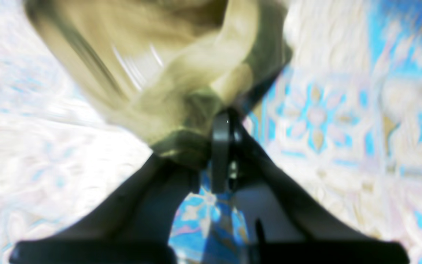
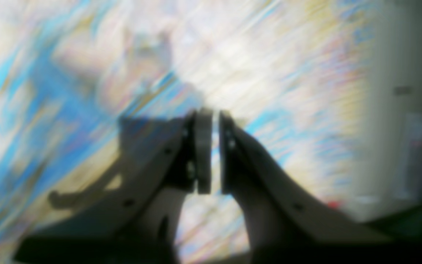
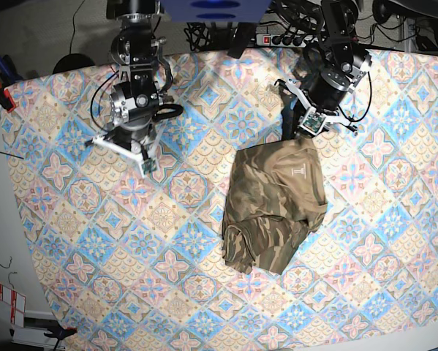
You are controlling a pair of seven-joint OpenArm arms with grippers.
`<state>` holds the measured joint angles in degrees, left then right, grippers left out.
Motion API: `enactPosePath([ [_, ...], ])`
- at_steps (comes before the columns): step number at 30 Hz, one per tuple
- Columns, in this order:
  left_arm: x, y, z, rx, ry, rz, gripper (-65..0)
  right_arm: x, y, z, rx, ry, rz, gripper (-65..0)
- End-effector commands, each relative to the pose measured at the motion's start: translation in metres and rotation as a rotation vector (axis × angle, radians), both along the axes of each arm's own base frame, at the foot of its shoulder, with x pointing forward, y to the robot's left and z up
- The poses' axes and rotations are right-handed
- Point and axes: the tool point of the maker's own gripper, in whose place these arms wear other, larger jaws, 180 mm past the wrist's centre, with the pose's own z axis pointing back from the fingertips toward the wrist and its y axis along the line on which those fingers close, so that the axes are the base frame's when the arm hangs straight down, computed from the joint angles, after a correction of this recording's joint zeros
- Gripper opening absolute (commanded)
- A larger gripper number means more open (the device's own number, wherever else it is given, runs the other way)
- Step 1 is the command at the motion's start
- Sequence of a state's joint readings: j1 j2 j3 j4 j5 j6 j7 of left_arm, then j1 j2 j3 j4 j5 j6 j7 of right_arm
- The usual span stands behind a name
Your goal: Fold the T-shirt properly
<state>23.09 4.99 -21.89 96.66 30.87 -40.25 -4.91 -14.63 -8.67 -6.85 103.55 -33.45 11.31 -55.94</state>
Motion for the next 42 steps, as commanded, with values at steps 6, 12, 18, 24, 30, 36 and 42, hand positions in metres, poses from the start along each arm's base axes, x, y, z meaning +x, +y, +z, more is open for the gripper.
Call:
enactPosePath([
  [6,-0.003,0.029,0.033,-0.063,-0.175,0.110,-63.0,-0.007,0.007,0.001,0.054,-0.018,-0.014,-60.8],
  [12,-0.007,0.061,0.036,-0.016,-0.184,0.178,-62.6,-0.022,0.003,-0.003,0.115,-0.033,-0.144,-60.8],
  [18,-0.011,0.092,0.039,0.027,-0.191,0.259,-51.1,-0.046,0.010,-0.016,0.169,0.015,-0.177,-60.8],
  [24,-0.011,0.096,0.041,0.034,-0.195,0.269,-29.7,-0.052,0.017,-0.020,0.219,0.031,-0.186,-60.8],
  [30,-0.010,0.098,0.045,0.031,-0.211,0.275,-31.3,-0.060,0.018,-0.023,0.226,0.049,-0.190,-60.8],
  [36,-0.019,0.132,0.103,-0.055,-0.480,0.391,-31.4,-0.072,0.016,-0.028,0.221,0.077,-0.205,-60.8],
  [42,-0.039,0.129,0.100,-0.113,-0.546,0.374,-34.8,-0.084,0.004,-0.030,0.228,0.060,-0.358,-60.8],
])
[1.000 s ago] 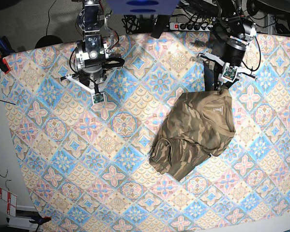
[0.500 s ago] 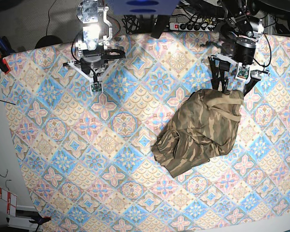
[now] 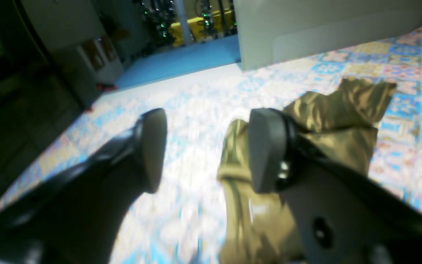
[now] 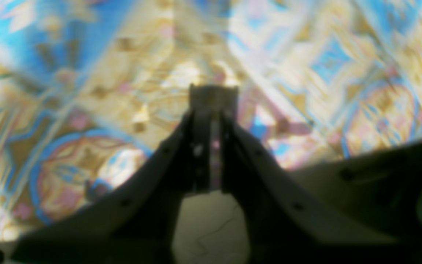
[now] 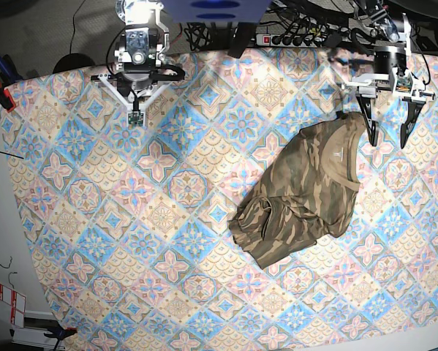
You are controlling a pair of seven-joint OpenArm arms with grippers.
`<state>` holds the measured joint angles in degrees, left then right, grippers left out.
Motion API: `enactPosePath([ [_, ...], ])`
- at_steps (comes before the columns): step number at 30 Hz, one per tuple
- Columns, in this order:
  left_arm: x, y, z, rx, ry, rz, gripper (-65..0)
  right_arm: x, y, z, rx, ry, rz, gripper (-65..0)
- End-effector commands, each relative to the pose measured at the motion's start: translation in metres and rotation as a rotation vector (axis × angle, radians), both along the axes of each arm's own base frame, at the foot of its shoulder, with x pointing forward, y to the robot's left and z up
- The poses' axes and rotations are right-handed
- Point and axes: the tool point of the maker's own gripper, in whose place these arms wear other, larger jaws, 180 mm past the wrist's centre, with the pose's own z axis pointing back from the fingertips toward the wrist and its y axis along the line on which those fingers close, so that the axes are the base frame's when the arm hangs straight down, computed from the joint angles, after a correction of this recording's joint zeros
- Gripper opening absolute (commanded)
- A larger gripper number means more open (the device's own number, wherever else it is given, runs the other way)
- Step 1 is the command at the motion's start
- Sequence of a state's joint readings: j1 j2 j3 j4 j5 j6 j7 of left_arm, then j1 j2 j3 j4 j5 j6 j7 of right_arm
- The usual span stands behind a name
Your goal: Fold the T-shirt properly
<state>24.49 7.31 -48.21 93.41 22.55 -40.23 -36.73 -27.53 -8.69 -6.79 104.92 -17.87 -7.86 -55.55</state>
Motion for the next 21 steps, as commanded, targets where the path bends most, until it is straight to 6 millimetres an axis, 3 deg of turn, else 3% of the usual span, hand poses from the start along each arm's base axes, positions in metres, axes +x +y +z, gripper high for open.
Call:
enactPosePath([
  [1,-0.002,0.001,0.002,0.008,-0.014,-0.005,-36.7,0.005,0.006,0.005,0.033,-0.030,-0.009,-60.8],
  [5,-0.010,0.000,-0.019,-0.024,0.043,0.008,-43.0,-0.001,0.018,0.000,0.124,-0.022,-0.041,-60.8],
  [7,-0.027,-0.003,-0.040,-0.062,0.109,0.021,-45.0,-0.010,0.010,-0.003,0.133,-0.005,-0.079,-60.8],
  [12,-0.052,-0.009,-0.068,-0.090,0.218,0.017,-51.7,-0.030,-0.011,-0.009,0.111,0.030,-0.139,-60.8],
  [16,-0.060,-0.014,-0.081,-0.077,0.277,0.005,-58.4,-0.040,-0.019,-0.010,0.090,0.011,-0.149,-60.8],
  [21,-0.090,-0.018,-0.091,-0.082,0.357,0.003,-58.7,-0.058,-0.021,-0.014,0.078,0.011,-0.142,-60.8],
])
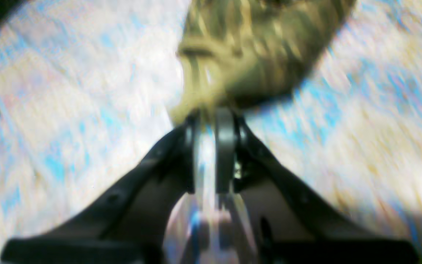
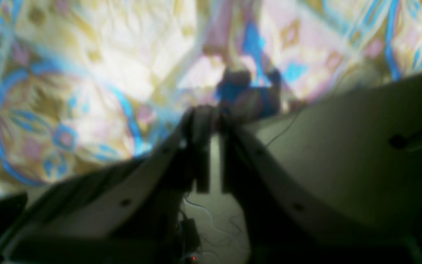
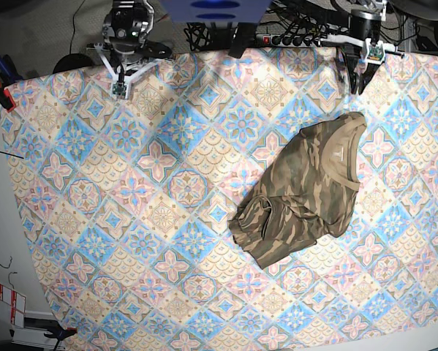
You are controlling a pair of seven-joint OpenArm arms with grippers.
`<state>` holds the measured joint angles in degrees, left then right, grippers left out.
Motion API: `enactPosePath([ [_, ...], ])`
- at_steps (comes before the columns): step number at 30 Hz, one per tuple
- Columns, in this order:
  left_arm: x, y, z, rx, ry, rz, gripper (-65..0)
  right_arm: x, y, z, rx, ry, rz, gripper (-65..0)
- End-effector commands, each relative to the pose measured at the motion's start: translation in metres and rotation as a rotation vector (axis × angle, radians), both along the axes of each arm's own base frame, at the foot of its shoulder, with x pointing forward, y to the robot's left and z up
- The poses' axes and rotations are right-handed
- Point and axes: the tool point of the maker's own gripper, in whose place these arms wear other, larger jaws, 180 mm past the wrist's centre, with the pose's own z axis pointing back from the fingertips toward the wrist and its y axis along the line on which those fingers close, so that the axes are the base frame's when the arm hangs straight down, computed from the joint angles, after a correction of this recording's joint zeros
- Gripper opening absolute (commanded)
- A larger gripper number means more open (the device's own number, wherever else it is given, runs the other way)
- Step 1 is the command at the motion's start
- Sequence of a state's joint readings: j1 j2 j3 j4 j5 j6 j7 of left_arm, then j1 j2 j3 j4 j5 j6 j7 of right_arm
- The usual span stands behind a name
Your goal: Fold the T-shirt properly
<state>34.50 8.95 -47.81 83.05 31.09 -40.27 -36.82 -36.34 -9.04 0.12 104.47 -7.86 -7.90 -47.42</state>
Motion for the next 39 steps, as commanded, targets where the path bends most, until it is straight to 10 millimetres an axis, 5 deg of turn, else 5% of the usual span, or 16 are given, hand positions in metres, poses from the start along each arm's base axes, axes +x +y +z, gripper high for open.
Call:
enactPosePath([
  [1,-0.004,0.003,0.009,0.004,-0.031,0.013,-58.9,-0.006,-0.002,0.001,-0.012,-0.005,0.000,-60.8],
  [10,-0.075,-0.030,-0.019,-0.091,0.168,-0.042,-59.2,-0.056,-0.002,-0.016,-0.031,0.021,0.028,-60.8],
  [20,-0.144,-0.058,-0.075,-0.219,0.404,-0.013,-59.2,-0.116,0.013,-0.068,-0.010,0.103,0.070,-60.8],
  [27,-0.160,-0.081,-0.119,-0.342,0.497,0.060,-59.2,-0.121,0.009,-0.092,-0.010,0.139,0.051,-60.9],
  [33,-0.158,-0.070,-0.136,-0.326,0.535,0.099,-59.2,-0.125,-0.017,-0.110,-0.057,0.117,0.067,-60.9],
  [39,-0.138,-0.053,-0.156,-0.265,0.602,0.071,-59.2,-0.140,-0.005,-0.135,-0.025,0.165,0.075,-60.9],
])
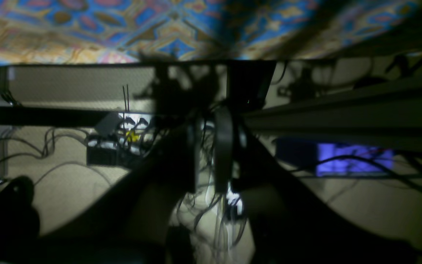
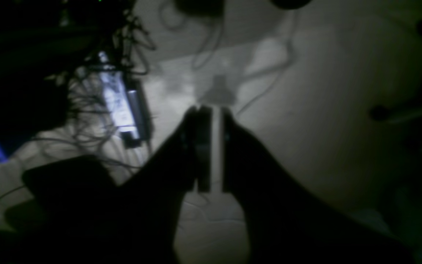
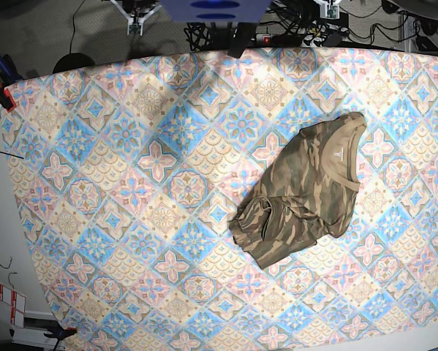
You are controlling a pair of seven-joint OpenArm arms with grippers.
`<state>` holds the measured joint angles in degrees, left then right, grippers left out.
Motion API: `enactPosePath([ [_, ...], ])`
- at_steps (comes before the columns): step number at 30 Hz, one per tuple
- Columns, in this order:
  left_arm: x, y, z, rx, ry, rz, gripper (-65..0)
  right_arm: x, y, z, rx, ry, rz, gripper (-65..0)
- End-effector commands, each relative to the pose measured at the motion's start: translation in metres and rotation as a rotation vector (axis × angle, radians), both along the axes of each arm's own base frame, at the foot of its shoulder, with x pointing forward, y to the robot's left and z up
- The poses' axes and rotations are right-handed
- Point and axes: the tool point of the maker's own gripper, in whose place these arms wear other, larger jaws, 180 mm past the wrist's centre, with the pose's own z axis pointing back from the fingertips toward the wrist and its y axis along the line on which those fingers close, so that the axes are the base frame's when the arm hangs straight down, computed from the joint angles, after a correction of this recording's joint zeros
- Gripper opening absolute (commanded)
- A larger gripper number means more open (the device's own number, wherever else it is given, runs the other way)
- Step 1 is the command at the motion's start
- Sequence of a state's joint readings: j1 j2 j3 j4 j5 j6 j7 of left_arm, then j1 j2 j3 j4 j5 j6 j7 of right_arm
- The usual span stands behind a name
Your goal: Fold the T-shirt properly
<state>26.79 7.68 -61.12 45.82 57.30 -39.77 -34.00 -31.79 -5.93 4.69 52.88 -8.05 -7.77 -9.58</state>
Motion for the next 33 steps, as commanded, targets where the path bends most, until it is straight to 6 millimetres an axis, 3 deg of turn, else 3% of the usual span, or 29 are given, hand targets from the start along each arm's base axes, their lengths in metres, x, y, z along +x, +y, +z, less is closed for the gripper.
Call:
enactPosePath([
  [1,-0.001,0.006,-0.003,0.004,0.017,-0.002,-59.2,0.000,0.002,-0.002,0.002,-0.009,-0.001,-60.9],
  [8,0.015,0.002,-0.029,-0.054,0.103,-0.097,-59.2,-0.011,0.001,-0.027,0.009,0.043,-0.078,-60.9],
  [11,0.025,0.001,-0.034,-0.070,0.111,-0.139,-59.2,-0.005,0.005,-0.034,0.021,0.033,-0.096,-60.9],
  [20,0.038,0.013,-0.054,-0.039,0.172,-0.298,-58.5,-0.002,0.055,-0.055,0.197,0.074,-0.207,-60.9],
  [22,0.036,0.021,-0.063,0.033,0.227,-0.361,-58.5,0.004,0.047,-0.056,0.189,0.063,-0.233,-60.9],
  [27,0.071,0.049,-0.074,0.270,0.243,-0.375,-58.5,0.024,0.019,-0.058,0.150,0.028,-0.310,-60.9],
  [33,0.097,0.082,-0.074,0.474,0.276,-0.348,-58.5,0.013,-0.045,-0.049,-0.118,0.048,-0.300,-60.8],
])
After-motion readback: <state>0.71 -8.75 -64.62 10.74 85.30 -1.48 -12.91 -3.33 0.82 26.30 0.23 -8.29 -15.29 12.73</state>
